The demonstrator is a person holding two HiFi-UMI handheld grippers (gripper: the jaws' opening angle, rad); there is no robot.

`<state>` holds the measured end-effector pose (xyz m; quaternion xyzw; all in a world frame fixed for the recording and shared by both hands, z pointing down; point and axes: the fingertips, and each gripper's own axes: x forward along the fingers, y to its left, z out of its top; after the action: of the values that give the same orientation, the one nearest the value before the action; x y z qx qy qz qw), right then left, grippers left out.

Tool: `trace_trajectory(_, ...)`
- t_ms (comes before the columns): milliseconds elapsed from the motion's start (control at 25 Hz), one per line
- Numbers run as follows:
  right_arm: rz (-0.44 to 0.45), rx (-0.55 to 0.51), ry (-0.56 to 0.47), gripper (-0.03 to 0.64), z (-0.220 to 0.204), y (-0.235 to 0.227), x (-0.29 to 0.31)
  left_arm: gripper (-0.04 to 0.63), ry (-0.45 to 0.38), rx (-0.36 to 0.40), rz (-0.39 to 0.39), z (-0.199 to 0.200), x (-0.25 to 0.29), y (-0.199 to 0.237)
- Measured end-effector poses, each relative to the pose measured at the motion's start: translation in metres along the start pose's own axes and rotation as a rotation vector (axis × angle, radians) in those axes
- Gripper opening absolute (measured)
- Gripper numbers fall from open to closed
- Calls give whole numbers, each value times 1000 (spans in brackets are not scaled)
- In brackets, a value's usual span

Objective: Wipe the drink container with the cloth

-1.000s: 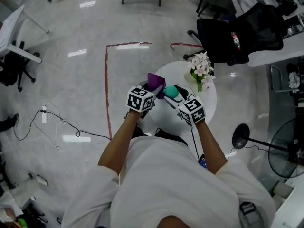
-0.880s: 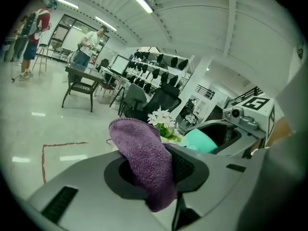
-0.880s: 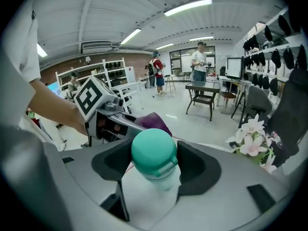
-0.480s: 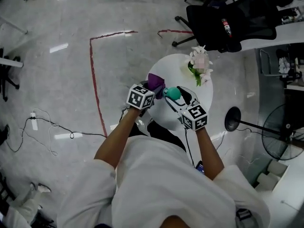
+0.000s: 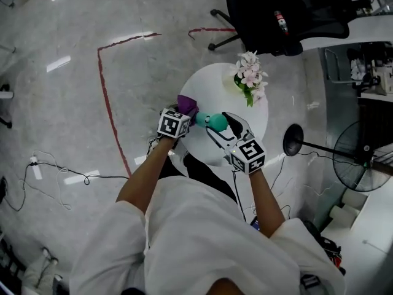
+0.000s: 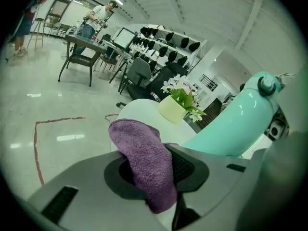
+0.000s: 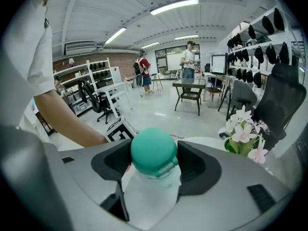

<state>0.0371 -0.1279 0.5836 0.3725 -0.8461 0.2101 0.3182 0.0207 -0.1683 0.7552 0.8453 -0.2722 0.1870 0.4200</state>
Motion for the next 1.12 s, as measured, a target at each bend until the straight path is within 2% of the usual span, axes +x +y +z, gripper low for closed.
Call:
trace_trajectory(360, 29, -3, -29, 305, 2, -1, -10, 121, -13, 32, 85, 3, -7, -4)
trace_trajectory(520, 102, -1, -80, 314, 6, -6, -30, 121, -62, 65, 121, 12, -29, -25)
trace_trajectory(640, 173, 0, -155, 314, 21, -12, -41, 121, -127, 92, 209, 31, -62, -24)
trace_trajectory(720, 178, 8, -242, 300, 39, -26, -60, 121, -180, 120, 256, 52, -82, -32)
trace_trajectory(800, 139, 7, -334, 231, 60, -46, -81, 121, -228, 168, 290, 77, -101, -43)
trace_trajectory(880, 43, -20, -394, 152, 80, -70, -99, 123, -278, 222, 315, 106, -121, -57)
trace_trajectory(960, -71, -56, -444, 44, 99, -93, -119, 123, -335, 305, 343, 139, -141, -78)
trace_trajectory(1000, -108, -71, -471, 12, 110, -102, -128, 123, -364, 355, 358, 157, -151, -90)
trace_trajectory(1120, -154, -140, -534, 12, 142, -116, -158, 123, -450, 488, 392, 206, -179, -132)
